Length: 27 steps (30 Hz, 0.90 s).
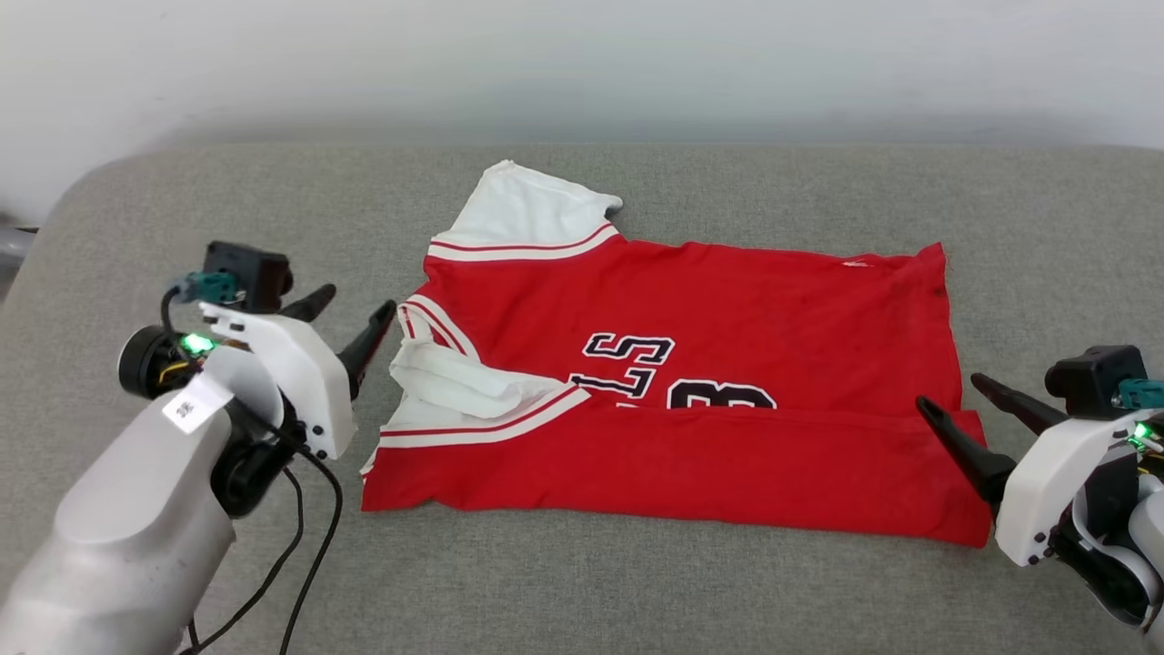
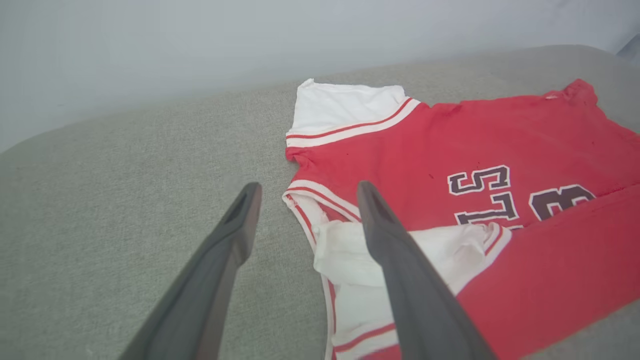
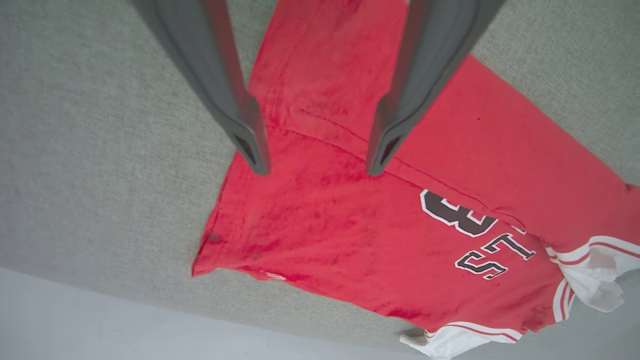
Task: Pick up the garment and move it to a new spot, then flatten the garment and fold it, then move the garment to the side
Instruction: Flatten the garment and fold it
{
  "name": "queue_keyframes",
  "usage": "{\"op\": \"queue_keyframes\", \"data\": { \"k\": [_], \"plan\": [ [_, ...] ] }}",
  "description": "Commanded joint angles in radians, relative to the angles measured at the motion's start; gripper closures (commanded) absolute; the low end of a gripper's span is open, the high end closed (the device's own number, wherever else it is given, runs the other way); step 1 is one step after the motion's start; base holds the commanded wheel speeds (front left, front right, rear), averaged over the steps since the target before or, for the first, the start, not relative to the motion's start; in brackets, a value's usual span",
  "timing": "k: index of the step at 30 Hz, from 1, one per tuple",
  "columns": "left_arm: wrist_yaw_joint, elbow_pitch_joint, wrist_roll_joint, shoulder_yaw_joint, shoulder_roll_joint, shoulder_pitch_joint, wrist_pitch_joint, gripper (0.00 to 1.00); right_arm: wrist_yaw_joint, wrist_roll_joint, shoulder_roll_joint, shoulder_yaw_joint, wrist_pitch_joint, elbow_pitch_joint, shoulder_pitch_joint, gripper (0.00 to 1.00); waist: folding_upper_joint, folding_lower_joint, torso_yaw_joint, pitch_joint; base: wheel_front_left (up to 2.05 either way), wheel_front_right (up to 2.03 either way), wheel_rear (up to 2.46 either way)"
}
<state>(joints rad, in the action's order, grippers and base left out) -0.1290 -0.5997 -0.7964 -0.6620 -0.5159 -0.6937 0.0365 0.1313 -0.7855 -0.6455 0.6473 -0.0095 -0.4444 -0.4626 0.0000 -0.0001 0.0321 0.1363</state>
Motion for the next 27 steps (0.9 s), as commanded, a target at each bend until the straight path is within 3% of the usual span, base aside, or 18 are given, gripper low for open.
{"op": "queue_keyframes", "data": {
  "k": [1, 8, 14, 27],
  "plan": [
    [-0.001, 0.009, 0.002, -0.01, -0.008, -0.013, 0.021, 0.0, -0.001, 0.002, -0.004, -0.006, 0.001, 0.007, 0.012, 0.0, 0.0, 0.0001, 0.003, -0.006, 0.0, 0.0, 0.0],
    [-0.001, 0.105, -0.042, -0.121, -0.071, -0.051, 0.328, 0.0, -0.001, 0.021, 0.007, -0.038, 0.017, 0.031, 0.038, 0.0, 0.0, 0.0001, 0.0, -0.02, 0.0, 0.0, 0.0],
    [-0.001, 0.138, -0.086, -0.185, -0.102, -0.033, 0.489, 0.0, -0.001, 0.038, 0.022, -0.059, 0.032, 0.046, 0.049, 0.0, 0.0, 0.0001, -0.014, -0.013, 0.0, 0.0, 0.0],
    [0.0, 0.03, -0.136, -0.227, -0.093, 0.041, 0.538, 0.0, -0.001, 0.06, 0.047, -0.078, 0.052, 0.066, 0.031, 0.0, 0.0, 0.0001, -0.047, 0.032, 0.0, 0.0, 0.0]
  ]
}}
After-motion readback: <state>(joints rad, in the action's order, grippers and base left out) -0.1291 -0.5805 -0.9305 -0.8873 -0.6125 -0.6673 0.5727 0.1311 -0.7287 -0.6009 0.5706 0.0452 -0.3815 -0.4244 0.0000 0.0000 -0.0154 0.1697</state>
